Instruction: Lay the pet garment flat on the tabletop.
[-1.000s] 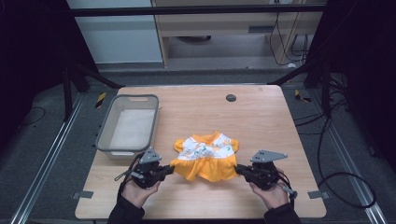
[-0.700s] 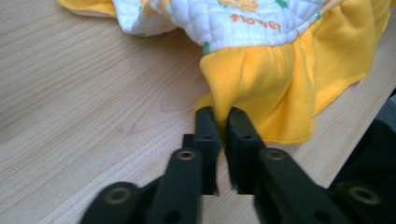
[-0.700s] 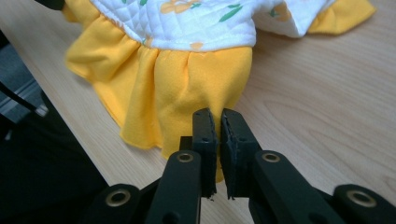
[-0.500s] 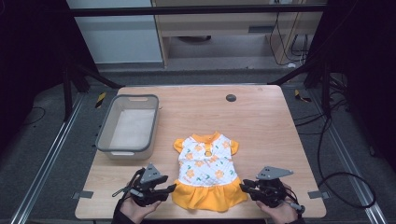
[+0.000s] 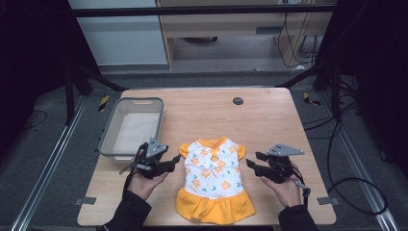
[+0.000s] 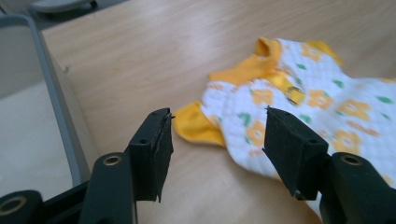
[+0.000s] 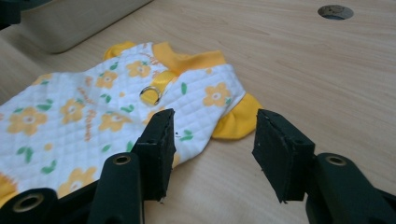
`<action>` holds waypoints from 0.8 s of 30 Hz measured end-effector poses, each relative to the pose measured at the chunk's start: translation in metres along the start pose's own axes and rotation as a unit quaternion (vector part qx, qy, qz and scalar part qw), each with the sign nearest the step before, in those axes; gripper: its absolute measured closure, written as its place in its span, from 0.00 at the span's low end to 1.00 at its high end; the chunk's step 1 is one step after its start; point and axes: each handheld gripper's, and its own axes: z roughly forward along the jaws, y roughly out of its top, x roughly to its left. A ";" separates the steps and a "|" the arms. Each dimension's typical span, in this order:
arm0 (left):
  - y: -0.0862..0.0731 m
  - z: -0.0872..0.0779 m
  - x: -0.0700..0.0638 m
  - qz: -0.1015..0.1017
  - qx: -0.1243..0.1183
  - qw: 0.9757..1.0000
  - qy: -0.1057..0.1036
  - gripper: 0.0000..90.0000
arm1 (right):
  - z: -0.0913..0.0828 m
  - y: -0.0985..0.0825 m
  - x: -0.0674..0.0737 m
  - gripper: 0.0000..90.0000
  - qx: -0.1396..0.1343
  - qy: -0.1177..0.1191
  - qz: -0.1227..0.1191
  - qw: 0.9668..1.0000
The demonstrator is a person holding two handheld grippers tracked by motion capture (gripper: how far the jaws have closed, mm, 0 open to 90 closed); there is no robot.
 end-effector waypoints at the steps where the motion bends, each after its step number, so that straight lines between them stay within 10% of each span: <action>1: 0.003 0.006 0.002 0.002 -0.001 1.000 0.006 0.46 | 0.005 0.002 -0.003 0.52 0.002 -0.003 0.002 1.000; 11: 0.015 0.065 0.017 -0.019 0.030 0.999 0.023 0.48 | 0.048 0.020 -0.024 0.55 0.003 -0.021 0.011 1.000; 24: -0.004 0.111 0.008 -0.022 0.095 0.995 0.003 0.56 | 0.099 0.004 -0.033 0.58 0.072 -0.037 0.010 0.997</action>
